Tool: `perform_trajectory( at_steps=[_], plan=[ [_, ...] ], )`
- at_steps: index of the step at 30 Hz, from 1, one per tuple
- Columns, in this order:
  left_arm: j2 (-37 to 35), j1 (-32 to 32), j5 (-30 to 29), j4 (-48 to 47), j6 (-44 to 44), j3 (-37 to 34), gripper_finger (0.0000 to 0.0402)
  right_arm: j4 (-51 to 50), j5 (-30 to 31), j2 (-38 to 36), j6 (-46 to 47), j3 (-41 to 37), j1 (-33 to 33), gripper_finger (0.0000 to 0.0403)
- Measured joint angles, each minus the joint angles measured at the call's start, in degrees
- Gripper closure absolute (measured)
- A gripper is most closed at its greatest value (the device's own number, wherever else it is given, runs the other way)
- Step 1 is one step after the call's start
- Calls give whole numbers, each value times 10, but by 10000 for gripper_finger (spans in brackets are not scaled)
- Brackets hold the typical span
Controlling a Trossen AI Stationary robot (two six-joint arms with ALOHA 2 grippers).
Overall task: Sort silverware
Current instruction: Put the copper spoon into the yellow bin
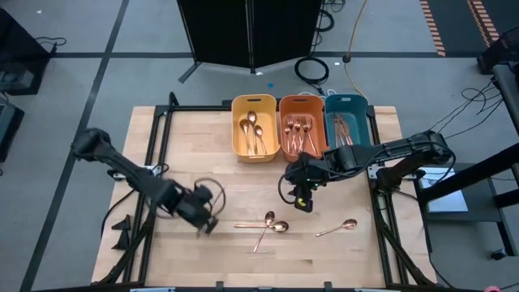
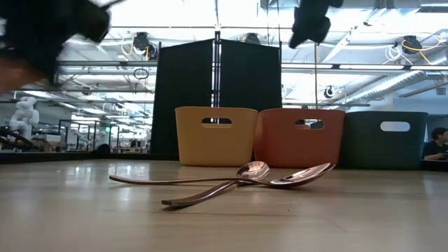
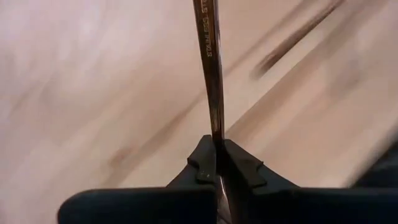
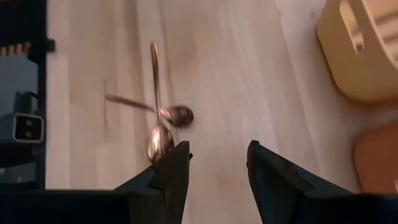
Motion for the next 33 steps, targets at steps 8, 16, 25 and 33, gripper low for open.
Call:
perform_trajectory(
  at_steps=[8, 16, 25, 33],
  plan=[
    [-126, 81, -262, 203, 98, 1, 396, -80, 0, -2, 42, -1, 29, 255],
    [-132, 150, -381, 456, 623, 2, 397, -77, 36, -24, 12, -1, 76, 255],
    [-123, 347, -295, 463, 1238, 2, 397, 19, 206, -28, -86, -1, 19, 255],
    [-49, 531, -201, 473, 1672, 1, 397, 88, 218, -31, -7, 23, -105, 255]
  ],
)
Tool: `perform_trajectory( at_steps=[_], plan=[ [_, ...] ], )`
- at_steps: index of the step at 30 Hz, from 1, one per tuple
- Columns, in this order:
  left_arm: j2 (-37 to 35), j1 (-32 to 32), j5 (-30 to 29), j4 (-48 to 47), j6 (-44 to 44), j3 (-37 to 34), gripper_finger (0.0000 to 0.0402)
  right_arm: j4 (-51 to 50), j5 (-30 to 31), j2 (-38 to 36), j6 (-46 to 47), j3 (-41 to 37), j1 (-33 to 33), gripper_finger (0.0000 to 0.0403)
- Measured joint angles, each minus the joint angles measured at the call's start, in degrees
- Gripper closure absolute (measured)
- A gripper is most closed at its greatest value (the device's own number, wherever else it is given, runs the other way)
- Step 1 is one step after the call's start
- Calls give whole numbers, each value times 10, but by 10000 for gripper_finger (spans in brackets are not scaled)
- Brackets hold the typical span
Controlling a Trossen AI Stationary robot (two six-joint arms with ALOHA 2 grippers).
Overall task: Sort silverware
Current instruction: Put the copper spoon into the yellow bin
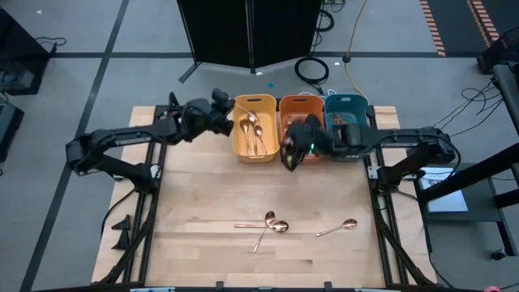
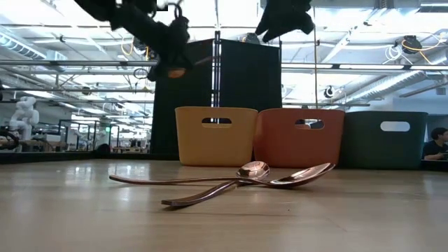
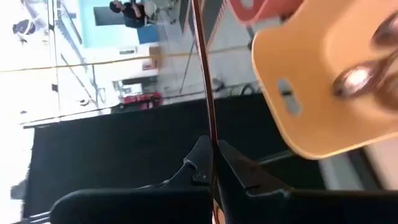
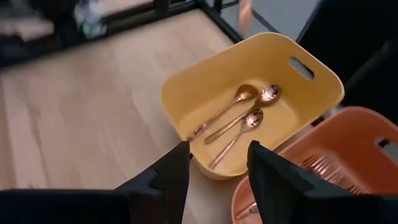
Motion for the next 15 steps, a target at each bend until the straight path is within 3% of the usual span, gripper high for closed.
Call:
perform_trajectory(
  at_steps=[4, 10, 15],
  plan=[
    [34, 22, 36, 35, 91, 0, 399, -12, -33, -1, 49, 28, -36, 255],
    [66, 45, 184, 60, 122, 0, 400, -14, -43, -1, -13, 50, -56, 255],
    [87, 56, 156, 44, 248, 0, 401, -13, -43, -1, -57, 56, -57, 255]
  ],
)
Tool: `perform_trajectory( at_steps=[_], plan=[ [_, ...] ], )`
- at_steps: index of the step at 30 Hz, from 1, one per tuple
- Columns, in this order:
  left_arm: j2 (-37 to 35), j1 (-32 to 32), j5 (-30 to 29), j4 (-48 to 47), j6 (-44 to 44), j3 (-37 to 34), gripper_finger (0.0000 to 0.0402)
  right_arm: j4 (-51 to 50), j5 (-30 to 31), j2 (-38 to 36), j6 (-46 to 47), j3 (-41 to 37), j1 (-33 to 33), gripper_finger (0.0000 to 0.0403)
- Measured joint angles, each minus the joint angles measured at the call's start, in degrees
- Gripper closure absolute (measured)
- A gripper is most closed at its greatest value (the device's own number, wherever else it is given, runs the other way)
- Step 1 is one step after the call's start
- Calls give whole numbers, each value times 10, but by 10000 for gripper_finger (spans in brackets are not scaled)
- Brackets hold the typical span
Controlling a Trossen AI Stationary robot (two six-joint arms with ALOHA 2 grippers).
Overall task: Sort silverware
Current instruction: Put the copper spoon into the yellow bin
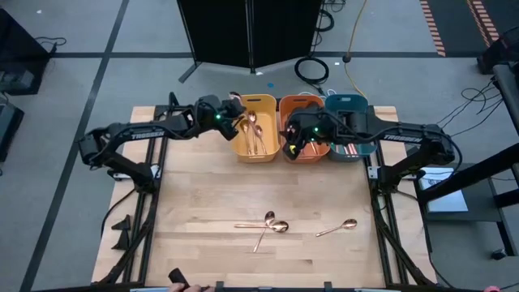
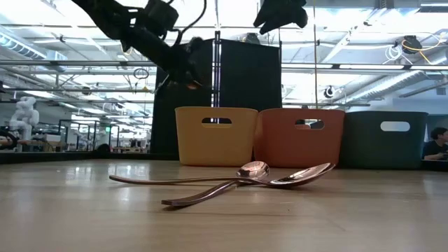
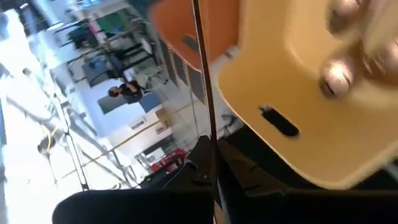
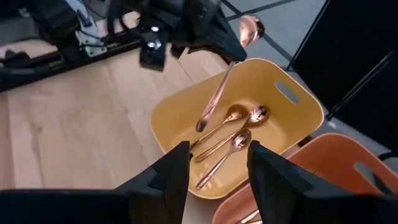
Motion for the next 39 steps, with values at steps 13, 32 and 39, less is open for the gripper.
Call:
perform_trajectory(
  at_steps=[13, 32, 39],
  plan=[
    [64, 52, 84, 2, 60, 0, 401, -1, -26, 0, -95, 0, -22, 255],
    [84, 8, 96, 25, 35, 0, 363, -73, -45, 0, -111, 0, -29, 255],
    [84, 8, 104, 25, -14, 0, 363, -76, -45, 0, -111, 0, -29, 255]
  ],
)
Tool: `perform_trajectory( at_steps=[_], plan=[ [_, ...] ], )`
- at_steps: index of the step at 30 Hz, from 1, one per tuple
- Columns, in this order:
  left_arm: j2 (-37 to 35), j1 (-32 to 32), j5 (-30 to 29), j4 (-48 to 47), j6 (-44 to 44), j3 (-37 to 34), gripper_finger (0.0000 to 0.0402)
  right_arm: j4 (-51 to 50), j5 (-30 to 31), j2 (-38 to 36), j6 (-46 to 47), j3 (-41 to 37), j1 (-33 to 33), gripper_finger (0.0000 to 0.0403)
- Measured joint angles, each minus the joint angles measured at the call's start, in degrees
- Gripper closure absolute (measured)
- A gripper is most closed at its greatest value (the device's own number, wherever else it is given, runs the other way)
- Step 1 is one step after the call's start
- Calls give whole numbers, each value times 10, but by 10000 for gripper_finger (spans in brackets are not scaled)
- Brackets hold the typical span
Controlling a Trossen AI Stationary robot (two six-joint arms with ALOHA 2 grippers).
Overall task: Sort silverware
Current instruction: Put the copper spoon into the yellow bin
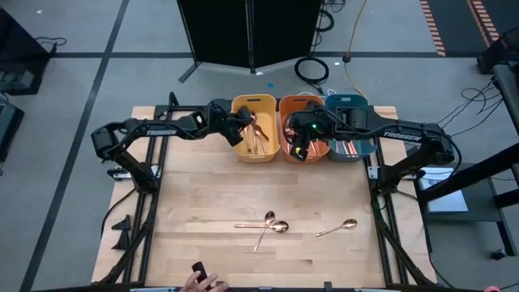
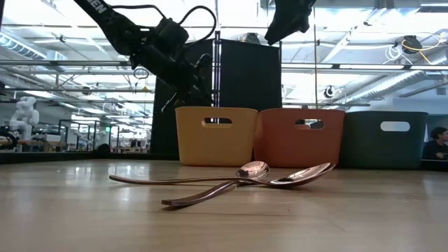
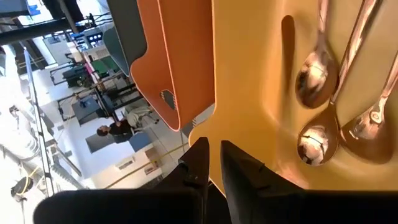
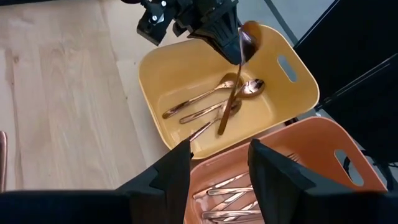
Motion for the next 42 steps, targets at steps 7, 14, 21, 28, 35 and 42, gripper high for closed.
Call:
perform_trajectory(
  at_steps=[7, 14, 21, 28, 35, 42],
  plan=[
    [0, 1, -20, 0, -20, 0, 363, 0, 0, 0, -12, 0, -1, 255],
    [-22, -1, -76, 54, -255, 0, 363, 0, 3, 0, 0, 0, -12, 255],
    [-160, -72, -84, 32, -607, 1, 363, -38, 1, 0, 41, 0, -14, 255],
    [-229, -187, 2, -107, -1152, 1, 363, -180, 0, 0, 56, -3, 8, 255],
    [-153, -389, 12, -109, -1261, 0, 363, -170, 0, -14, 138, -77, 88, 255],
    [-74, -499, -50, -81, -1321, 0, 363, -80, -110, -16, 280, -175, 205, 255]
  ],
)
